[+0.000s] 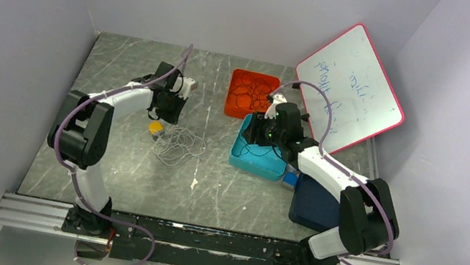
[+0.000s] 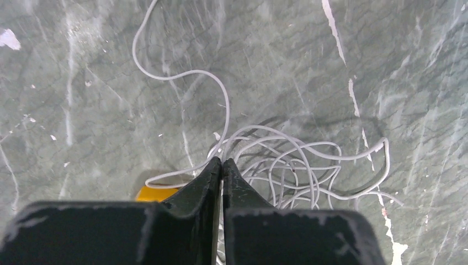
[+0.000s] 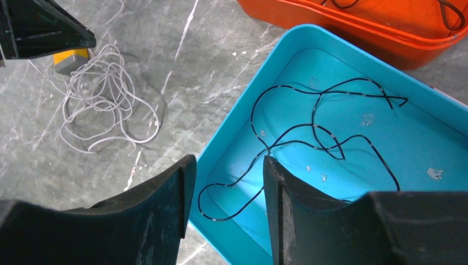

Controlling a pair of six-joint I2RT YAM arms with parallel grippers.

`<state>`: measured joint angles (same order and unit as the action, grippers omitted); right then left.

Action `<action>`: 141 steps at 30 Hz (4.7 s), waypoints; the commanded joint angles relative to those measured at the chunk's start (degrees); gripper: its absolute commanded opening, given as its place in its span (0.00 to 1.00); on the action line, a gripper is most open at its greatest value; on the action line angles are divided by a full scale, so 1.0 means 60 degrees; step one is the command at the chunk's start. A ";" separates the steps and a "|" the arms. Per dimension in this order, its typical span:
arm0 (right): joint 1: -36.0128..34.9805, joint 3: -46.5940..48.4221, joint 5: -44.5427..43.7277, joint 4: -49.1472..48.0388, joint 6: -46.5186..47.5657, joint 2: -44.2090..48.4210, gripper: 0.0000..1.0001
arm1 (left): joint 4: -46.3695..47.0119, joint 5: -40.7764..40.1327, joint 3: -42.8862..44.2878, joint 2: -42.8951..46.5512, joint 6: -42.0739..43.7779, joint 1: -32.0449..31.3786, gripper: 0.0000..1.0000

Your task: Untangle the cables

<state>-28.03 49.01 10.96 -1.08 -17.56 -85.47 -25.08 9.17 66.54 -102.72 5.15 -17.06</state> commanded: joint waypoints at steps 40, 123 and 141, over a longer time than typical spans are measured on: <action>-0.2339 0.1255 0.1399 -0.5308 0.1380 0.0164 0.64 | -0.1729 -0.0394 0.5002 0.4547 -0.1620 -0.0039 0.07; -0.3379 0.2260 -0.0195 -0.2999 0.3016 0.2020 0.62 | -0.0177 0.0732 0.7701 0.4706 -0.2691 -0.0043 0.07; -0.3362 0.5335 -0.0871 -0.2561 0.1435 0.1250 0.66 | 0.0557 0.2830 0.5872 0.5011 -0.3025 -0.0042 0.07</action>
<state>-48.34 78.02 5.93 -18.26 -4.32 -76.18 -24.69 22.11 102.94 -73.49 -11.90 -17.10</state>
